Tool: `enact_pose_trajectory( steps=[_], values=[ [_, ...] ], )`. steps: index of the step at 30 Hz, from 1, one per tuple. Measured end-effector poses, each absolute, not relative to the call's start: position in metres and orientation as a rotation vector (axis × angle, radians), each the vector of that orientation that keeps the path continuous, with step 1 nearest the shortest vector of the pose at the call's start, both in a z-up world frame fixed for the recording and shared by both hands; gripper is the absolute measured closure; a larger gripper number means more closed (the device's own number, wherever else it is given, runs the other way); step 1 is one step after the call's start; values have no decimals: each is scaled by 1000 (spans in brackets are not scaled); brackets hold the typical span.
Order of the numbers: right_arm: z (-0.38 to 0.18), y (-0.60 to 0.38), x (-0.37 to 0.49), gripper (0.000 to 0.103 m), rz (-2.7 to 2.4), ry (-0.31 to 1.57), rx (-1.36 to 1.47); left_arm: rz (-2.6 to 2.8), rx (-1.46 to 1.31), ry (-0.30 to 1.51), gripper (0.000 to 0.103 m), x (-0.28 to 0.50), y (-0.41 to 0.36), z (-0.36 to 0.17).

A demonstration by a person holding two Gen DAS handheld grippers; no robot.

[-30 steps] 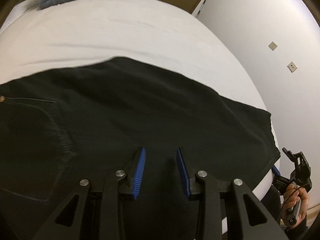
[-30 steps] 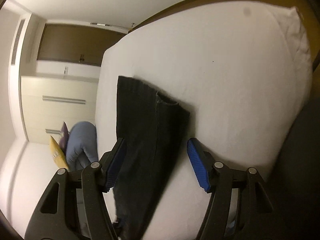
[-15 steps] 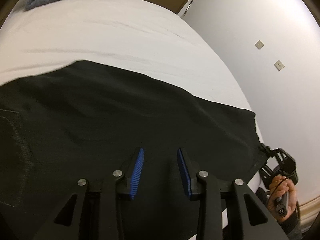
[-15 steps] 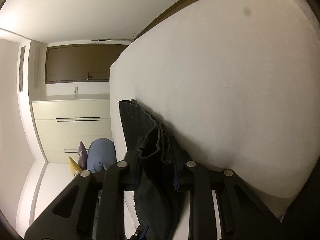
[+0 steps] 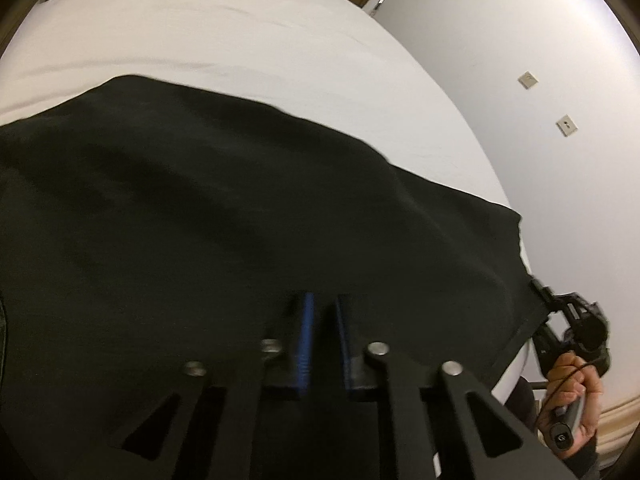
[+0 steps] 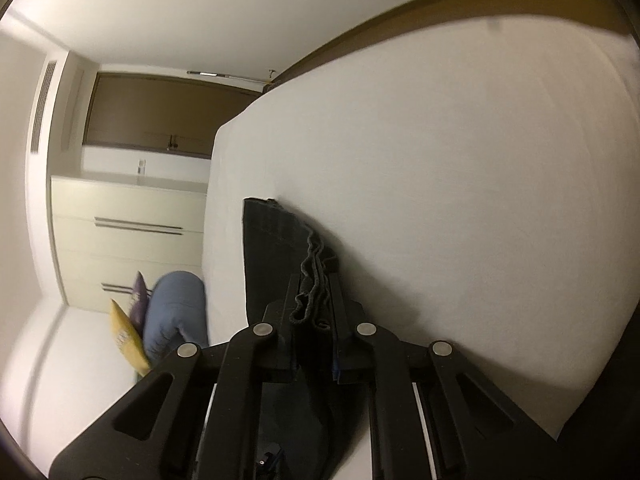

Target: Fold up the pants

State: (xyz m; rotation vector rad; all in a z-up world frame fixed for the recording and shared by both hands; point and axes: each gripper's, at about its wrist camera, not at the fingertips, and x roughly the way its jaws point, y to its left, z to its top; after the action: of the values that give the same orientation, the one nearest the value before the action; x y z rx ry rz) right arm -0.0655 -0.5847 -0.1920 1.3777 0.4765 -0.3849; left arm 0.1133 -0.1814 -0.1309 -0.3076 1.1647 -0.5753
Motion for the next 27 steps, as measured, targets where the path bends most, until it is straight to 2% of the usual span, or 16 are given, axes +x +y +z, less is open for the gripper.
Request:
enact_pose_trajectory(
  steps=[5,9,12,14,16,18,19,21,23,27],
  values=[
    [-127,-539,-32,94,-296,568,1056,-582,-372,1183,98,117,-174,-138],
    [-79,-416,18,94,-35,716,572,-574,-399,1176,98,115,-174,-139],
    [-104,-335,35,94,70,868,302,-583,-436,1174,98,114,-165,-141],
    [-144,-320,44,94,51,997,285,-590,-452,1178,97,114,-161,-140],
    [-158,-320,36,94,27,1025,301,-597,-471,1174,88,113,-156,-137],
    [-152,-318,30,94,30,1006,272,-611,-503,1157,56,112,-153,-133],
    [-151,-317,28,94,32,1000,266,-611,-521,1145,49,111,-151,-129],
    [-145,-316,20,94,29,985,255,-599,-536,1127,23,111,-150,-121],
    [-138,-314,15,94,20,959,246,-591,-564,1119,8,111,-147,-114],
    [-113,-293,6,94,-2,905,91,-614,-639,1178,5,123,-143,-113]
  ],
)
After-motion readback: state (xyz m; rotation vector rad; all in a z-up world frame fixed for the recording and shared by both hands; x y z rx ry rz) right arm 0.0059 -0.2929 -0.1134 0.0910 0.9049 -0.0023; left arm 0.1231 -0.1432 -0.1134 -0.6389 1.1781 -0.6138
